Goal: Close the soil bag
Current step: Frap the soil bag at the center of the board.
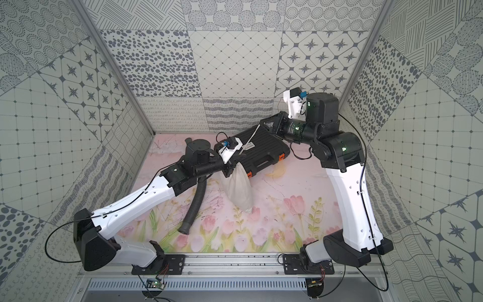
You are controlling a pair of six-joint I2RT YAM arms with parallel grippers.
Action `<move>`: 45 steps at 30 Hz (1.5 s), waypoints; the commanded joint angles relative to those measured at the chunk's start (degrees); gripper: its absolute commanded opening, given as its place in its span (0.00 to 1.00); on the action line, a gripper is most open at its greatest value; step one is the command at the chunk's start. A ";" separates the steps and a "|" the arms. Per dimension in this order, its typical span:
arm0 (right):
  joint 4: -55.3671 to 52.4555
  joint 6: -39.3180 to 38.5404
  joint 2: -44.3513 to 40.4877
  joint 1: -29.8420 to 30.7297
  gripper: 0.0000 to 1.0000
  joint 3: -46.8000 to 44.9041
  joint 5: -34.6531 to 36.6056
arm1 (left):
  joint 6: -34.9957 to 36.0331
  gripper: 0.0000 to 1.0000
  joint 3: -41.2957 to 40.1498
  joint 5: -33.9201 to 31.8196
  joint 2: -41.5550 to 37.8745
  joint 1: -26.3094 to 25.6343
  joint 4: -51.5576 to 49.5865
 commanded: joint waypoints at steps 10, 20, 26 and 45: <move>18.66 -1.27 -4.55 -6.57 0.00 5.11 3.24 | 2.43 0.04 -3.74 -8.20 -0.85 0.36 -21.64; 18.72 -0.26 -4.70 -8.63 0.00 5.31 3.24 | 2.65 0.00 -4.83 -7.50 -2.05 0.34 -21.78; 20.05 0.72 -7.58 -8.54 0.00 -2.17 1.88 | 1.24 0.00 -2.17 -4.65 -0.43 0.36 -24.64; 20.33 0.79 -3.17 -8.91 0.00 6.77 0.71 | 2.57 0.05 6.94 -18.29 5.87 0.25 -35.63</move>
